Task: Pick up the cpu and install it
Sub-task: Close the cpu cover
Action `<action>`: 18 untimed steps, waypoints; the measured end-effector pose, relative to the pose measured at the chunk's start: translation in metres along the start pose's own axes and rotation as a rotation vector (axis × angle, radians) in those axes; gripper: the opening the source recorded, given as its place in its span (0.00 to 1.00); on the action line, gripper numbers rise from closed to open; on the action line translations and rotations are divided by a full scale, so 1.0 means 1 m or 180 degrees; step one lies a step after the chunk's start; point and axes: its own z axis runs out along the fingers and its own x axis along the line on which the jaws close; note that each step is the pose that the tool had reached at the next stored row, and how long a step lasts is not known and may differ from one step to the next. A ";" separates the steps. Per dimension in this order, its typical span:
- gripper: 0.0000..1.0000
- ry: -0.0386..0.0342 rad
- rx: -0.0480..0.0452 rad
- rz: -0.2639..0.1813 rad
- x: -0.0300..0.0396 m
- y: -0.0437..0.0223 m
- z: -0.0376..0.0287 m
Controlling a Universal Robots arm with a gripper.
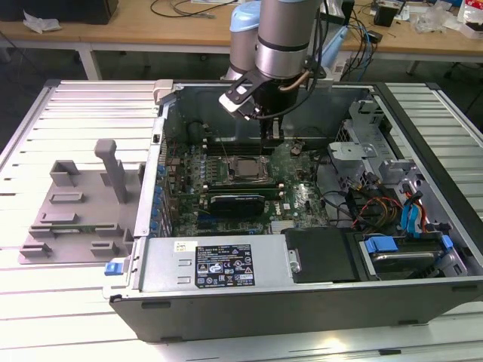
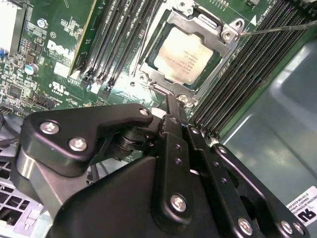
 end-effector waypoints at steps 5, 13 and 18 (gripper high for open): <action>0.11 0.0005 0.0104 -0.0002 0.0000 0.0002 0.0007; 0.11 0.0004 0.0104 -0.0002 -0.0001 -0.0218 0.0072; 0.11 0.0005 0.0104 -0.0011 -0.0017 -0.0269 0.0077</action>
